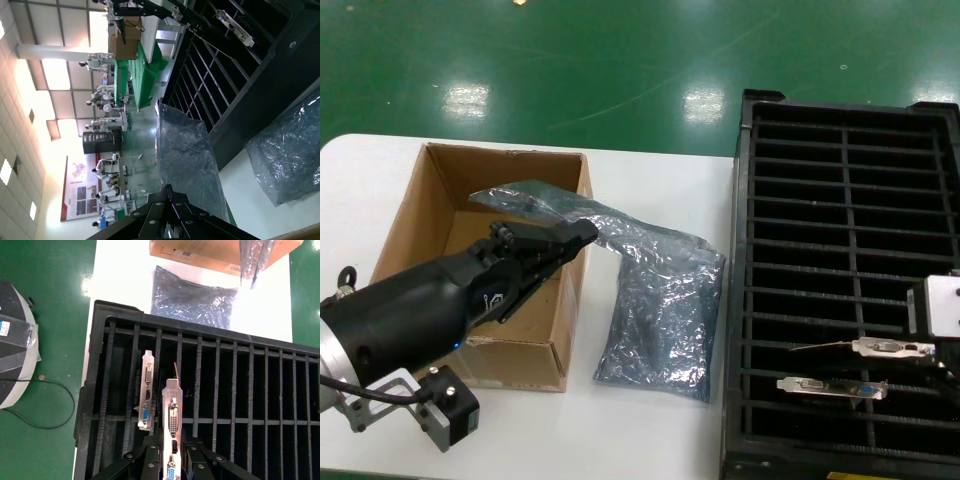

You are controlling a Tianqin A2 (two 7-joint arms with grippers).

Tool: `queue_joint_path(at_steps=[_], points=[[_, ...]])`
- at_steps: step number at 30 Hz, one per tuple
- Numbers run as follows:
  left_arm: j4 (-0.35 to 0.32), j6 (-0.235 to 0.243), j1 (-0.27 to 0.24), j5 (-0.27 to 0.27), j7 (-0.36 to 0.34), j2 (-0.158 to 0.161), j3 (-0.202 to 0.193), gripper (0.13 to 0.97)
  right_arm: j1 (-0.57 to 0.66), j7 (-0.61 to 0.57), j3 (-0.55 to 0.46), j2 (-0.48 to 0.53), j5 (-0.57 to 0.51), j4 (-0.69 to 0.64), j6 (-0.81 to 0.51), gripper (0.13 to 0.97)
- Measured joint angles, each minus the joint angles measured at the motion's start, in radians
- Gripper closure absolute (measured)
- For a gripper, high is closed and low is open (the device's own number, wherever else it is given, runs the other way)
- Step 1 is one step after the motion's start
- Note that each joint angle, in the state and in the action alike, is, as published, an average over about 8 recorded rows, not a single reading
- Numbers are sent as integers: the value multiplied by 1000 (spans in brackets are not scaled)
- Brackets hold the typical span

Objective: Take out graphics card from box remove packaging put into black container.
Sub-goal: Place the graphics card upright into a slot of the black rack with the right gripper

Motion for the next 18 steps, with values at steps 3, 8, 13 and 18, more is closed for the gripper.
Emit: queue_joint_path(at_steps=[3, 8, 13, 18], points=[[0, 0, 0, 0, 0, 0, 0, 957, 7, 3, -12, -3, -2, -3, 0, 907], [0, 0, 0, 0, 0, 0, 0, 957, 24, 10, -37, -10, -8, -10, 0, 907], [0, 0, 0, 0, 0, 0, 0, 957, 54, 18, -76, -20, -13, -20, 0, 907], [0, 0, 0, 0, 0, 0, 0, 957, 104, 29, -131, -32, -13, -26, 0, 907]])
